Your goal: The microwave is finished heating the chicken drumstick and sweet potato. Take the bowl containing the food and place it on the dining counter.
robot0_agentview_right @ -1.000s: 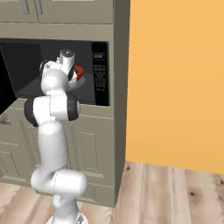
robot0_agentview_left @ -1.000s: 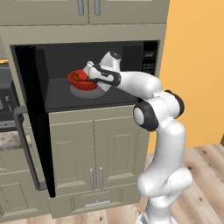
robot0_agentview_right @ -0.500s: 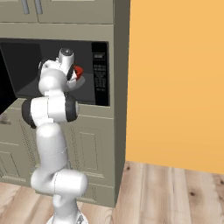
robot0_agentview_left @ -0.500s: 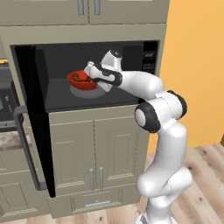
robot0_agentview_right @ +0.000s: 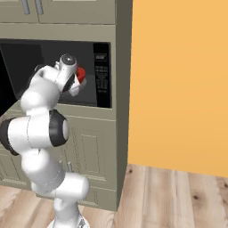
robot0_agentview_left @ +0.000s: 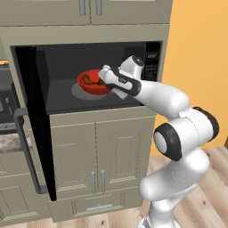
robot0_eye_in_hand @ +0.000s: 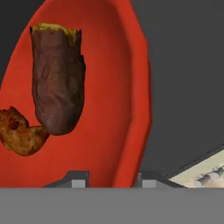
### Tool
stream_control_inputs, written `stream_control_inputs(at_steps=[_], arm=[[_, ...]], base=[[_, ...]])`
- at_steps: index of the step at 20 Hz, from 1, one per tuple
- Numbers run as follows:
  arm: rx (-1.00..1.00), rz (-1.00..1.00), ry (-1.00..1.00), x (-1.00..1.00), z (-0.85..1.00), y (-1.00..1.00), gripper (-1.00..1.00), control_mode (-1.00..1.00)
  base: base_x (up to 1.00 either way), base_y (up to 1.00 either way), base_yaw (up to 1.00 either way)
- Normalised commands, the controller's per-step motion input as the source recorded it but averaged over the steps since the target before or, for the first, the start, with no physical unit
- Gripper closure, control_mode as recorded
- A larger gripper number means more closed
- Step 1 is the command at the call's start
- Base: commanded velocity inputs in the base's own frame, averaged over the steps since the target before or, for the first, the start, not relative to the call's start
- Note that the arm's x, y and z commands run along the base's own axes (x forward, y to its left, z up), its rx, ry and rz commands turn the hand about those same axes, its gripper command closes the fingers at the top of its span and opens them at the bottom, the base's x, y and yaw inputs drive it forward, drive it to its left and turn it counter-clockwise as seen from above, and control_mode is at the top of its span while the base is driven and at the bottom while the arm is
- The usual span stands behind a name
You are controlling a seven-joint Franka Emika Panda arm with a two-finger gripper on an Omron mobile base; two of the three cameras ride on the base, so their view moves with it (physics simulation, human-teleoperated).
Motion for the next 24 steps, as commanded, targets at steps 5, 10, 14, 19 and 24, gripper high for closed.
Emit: stream_control_inputs(at_steps=[5,10,14,19,24], arm=[[0.08,0.0,-0.18,-1.0,0.45,-0.39,1.0,-1.0],[0.01,0.0,0.05,-1.0,0.75,-0.19,1.0,-1.0],[-0.01,0.0,0.24,-1.0,0.51,-0.03,1.0,-1.0],[-0.08,0.0,0.34,-1.0,0.24,-0.02,1.0,-1.0],[-0.01,0.0,0.1,-1.0,-0.23,-0.33,1.0,-1.0]], base=[[0.0,0.0,0.0],[0.0,0.0,0.0],[0.0,0.0,0.0],[0.0,0.0,0.0],[0.0,0.0,0.0]])
